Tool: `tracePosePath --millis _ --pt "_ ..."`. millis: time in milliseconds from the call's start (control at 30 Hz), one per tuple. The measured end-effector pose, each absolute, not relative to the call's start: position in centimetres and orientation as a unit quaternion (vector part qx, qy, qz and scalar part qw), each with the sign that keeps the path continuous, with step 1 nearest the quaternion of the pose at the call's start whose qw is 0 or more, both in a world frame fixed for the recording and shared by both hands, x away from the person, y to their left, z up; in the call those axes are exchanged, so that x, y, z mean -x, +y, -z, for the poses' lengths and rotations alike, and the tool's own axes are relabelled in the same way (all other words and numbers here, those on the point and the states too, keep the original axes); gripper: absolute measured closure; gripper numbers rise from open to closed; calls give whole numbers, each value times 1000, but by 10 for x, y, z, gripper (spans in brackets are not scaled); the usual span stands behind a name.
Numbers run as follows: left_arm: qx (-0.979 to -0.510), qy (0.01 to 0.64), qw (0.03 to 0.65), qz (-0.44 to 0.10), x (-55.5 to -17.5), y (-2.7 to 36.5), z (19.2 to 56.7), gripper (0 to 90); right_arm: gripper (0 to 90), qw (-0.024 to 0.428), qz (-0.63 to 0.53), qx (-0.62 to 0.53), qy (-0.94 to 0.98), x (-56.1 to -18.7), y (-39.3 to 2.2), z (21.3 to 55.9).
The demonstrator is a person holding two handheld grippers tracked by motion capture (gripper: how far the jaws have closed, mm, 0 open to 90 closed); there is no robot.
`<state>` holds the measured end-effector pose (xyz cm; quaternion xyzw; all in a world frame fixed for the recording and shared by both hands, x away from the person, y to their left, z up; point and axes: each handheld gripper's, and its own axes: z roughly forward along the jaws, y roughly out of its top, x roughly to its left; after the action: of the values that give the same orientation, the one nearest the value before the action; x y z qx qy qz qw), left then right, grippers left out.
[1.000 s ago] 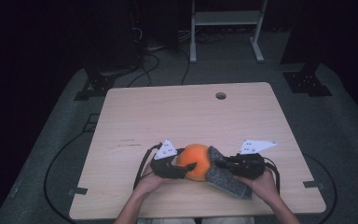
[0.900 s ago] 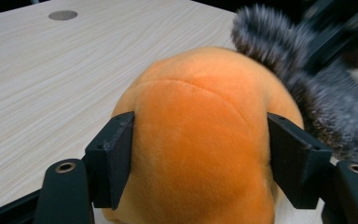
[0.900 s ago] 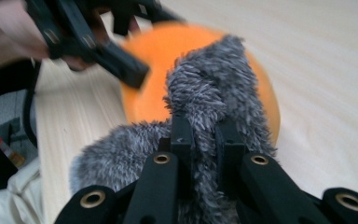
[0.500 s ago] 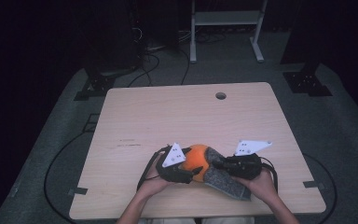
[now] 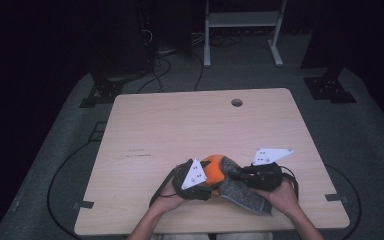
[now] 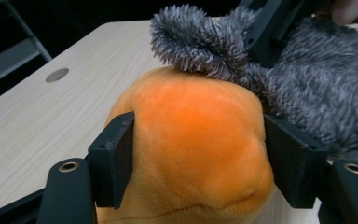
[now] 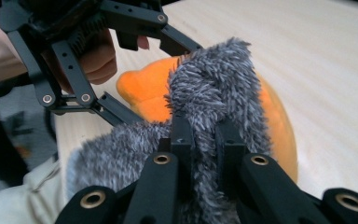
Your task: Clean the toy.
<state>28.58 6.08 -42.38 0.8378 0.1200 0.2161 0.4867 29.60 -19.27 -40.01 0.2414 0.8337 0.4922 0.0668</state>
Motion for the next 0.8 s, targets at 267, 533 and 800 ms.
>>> tracePosePath --millis 267,533,800 --pt "-847 102 472 -224 -284 62 423 328 805 85 -480 -206 848 -286 -180 390" --pt "-823 192 520 -125 -304 83 425 167 805 60 -488 -246 835 -297 -193 417" --pt "-844 212 481 -109 -310 98 433 328 805 55 -461 -274 842 -302 -204 429"
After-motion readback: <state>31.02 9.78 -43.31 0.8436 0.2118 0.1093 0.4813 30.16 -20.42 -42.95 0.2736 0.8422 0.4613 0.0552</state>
